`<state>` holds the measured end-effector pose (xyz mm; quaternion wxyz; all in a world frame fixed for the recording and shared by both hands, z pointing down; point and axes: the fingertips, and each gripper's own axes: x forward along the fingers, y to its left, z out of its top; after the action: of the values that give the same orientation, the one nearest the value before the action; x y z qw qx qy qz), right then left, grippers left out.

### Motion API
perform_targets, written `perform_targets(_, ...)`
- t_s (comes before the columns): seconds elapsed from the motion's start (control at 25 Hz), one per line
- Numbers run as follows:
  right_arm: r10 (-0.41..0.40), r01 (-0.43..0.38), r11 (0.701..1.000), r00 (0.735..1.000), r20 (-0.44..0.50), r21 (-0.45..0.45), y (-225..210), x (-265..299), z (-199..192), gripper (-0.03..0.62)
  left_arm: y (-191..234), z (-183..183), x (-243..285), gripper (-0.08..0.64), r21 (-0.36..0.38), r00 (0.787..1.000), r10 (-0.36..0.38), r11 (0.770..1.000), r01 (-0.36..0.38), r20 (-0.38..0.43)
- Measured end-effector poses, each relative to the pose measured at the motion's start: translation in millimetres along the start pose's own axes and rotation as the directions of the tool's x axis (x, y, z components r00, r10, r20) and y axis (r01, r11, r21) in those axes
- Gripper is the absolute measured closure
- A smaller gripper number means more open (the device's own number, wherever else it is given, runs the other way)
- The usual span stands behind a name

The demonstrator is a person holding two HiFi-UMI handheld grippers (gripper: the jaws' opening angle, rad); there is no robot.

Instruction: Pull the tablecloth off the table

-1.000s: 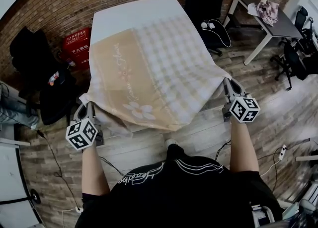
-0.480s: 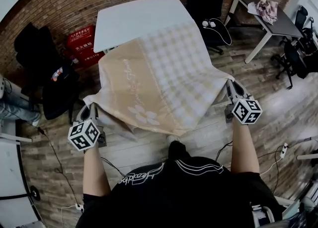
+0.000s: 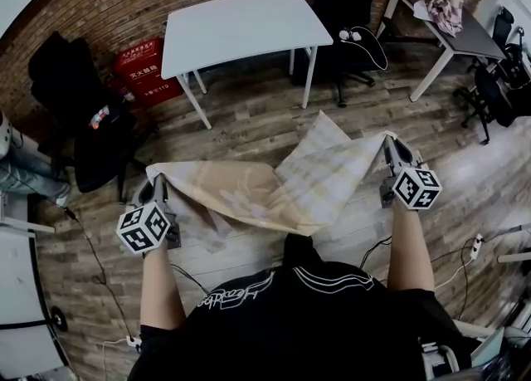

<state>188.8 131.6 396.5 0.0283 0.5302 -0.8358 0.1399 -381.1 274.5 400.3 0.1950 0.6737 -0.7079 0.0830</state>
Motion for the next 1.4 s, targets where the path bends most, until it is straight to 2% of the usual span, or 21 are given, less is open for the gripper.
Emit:
perform_targets(0.52,-0.002,0.002,1.000,1.000,0.001,0.025,21.5,-33.7,-17.7,0.595,14.3,-26.3,-39.7,0.552,-0.028,1.000,0.009,1.000,-0.009,-0.009)
perform_targets(0.84,-0.014,0.013,1.000,1.000,0.003,0.022,27.9,-40.9,-16.6,0.595,12.0,-22.6,-44.5,0.552,-0.015,1.000,-0.008,1.000,0.008,0.004)
perform_targets(1.4,-0.033,0.033,0.999,0.999,-0.003,0.028,34.4,-51.0,-9.8,0.595,12.9,-21.9,-51.9,0.552,-0.039,0.999,-0.028,0.999,0.028,0.017)
